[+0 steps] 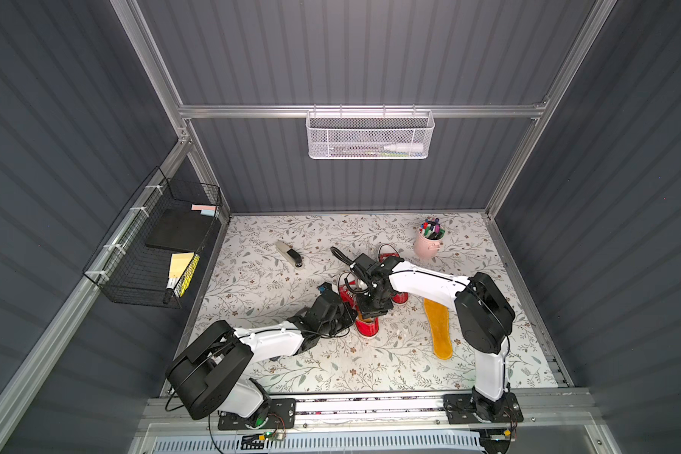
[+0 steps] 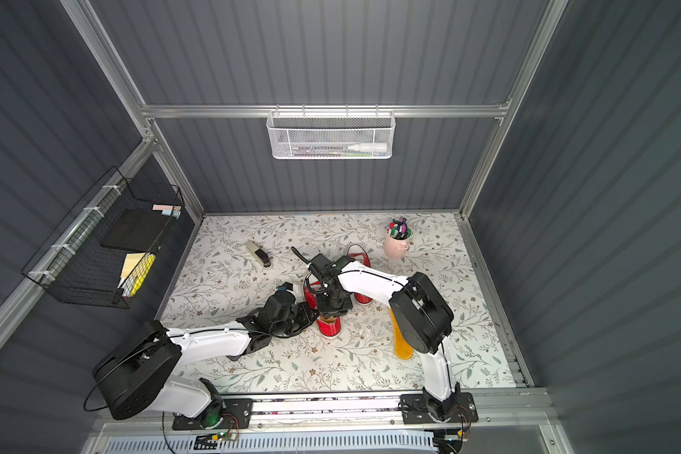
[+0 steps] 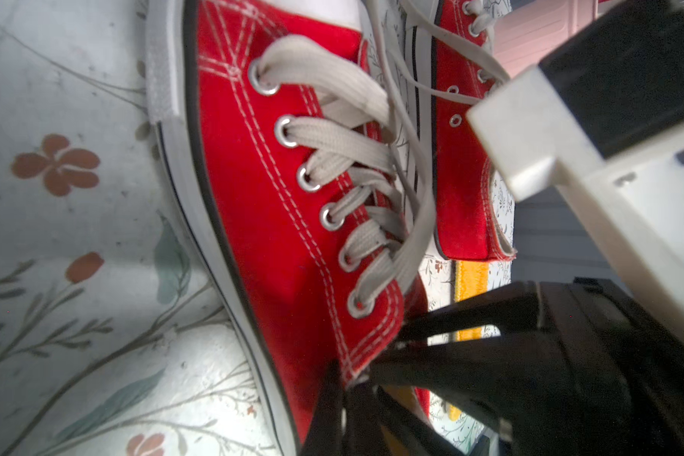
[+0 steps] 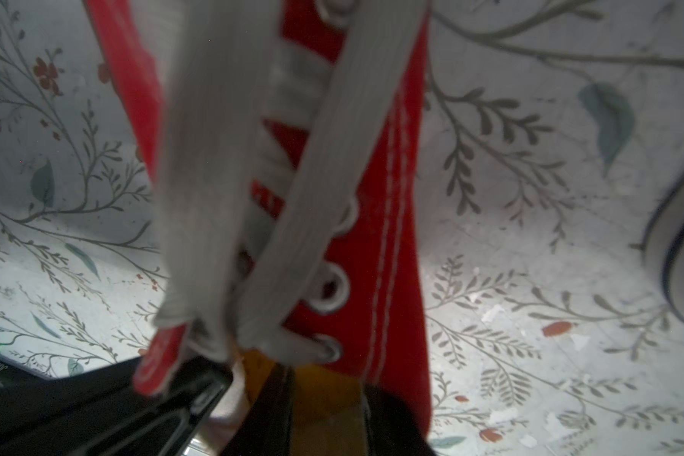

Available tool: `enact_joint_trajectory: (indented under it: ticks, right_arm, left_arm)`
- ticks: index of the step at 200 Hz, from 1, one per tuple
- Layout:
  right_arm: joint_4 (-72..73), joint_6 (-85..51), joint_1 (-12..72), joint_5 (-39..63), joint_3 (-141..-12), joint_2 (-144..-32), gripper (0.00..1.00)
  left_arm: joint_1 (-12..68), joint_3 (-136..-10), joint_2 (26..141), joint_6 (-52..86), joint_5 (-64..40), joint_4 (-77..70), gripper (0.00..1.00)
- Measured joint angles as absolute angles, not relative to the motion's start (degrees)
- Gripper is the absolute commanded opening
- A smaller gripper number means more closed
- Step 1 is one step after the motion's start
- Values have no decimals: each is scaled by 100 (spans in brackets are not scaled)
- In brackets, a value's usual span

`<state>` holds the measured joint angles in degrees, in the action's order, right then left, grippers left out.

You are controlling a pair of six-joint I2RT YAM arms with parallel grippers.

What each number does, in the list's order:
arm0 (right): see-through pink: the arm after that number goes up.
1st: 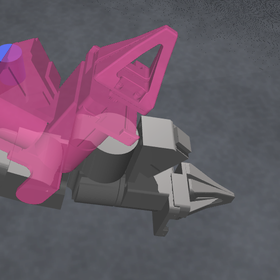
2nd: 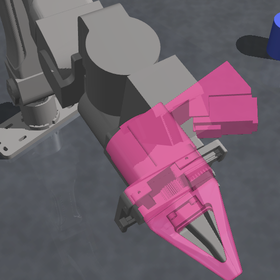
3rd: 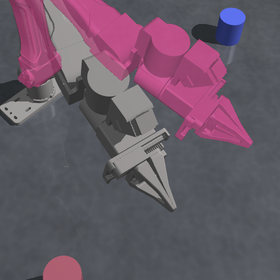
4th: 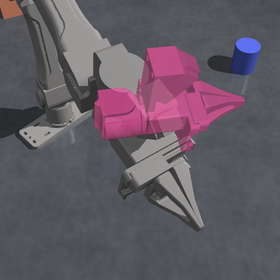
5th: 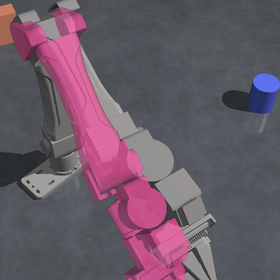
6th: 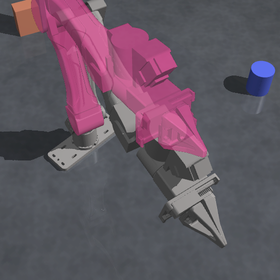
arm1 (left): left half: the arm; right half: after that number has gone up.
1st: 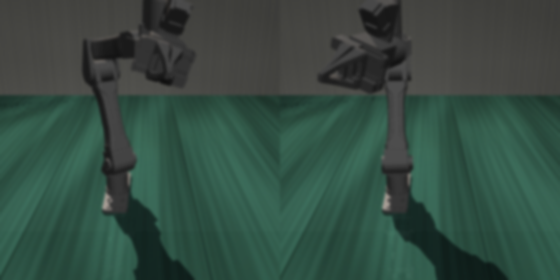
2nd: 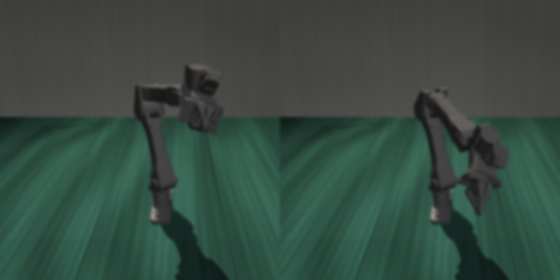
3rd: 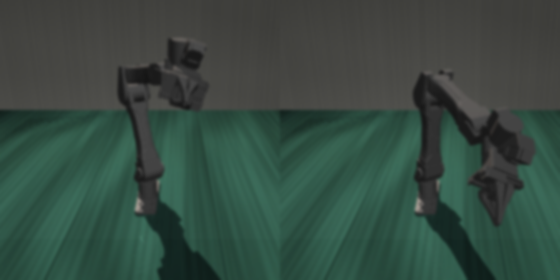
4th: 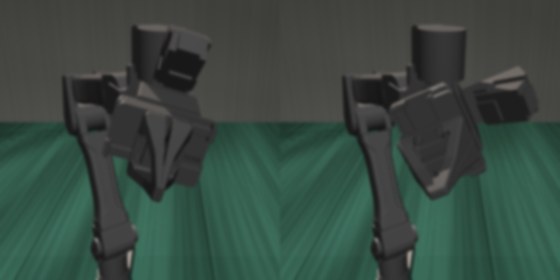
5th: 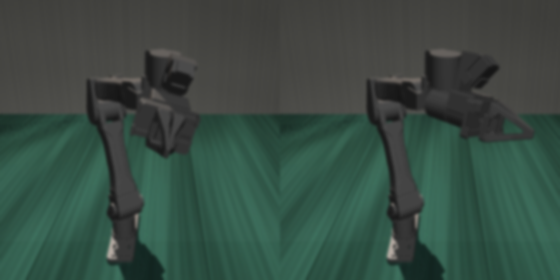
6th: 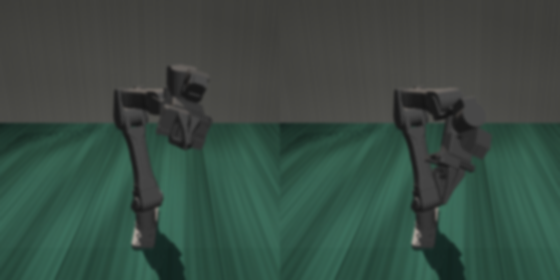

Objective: Remove the insole from the shoe

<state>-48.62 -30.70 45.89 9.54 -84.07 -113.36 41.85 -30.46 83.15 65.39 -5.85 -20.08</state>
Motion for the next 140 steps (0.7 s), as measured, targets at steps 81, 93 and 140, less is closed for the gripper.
enact_joint_trajectory:
  ticks: [81,93,140]
  right_arm:
    - [-4792,-3017,4689,819,-8477,-11762,24]
    - [-4869,-2993,4689,808,-8545,-11821,19]
    - [-4923,-2954,4678,1013,-8650,-11850,0]
  left_arm:
    - [4195,-3035,8202,6539,-523,-1844,0]
    - [4195,-3052,8202,6536,-517,-1800,0]
    - [4195,-3175,8200,6453,-478,-1535,0]
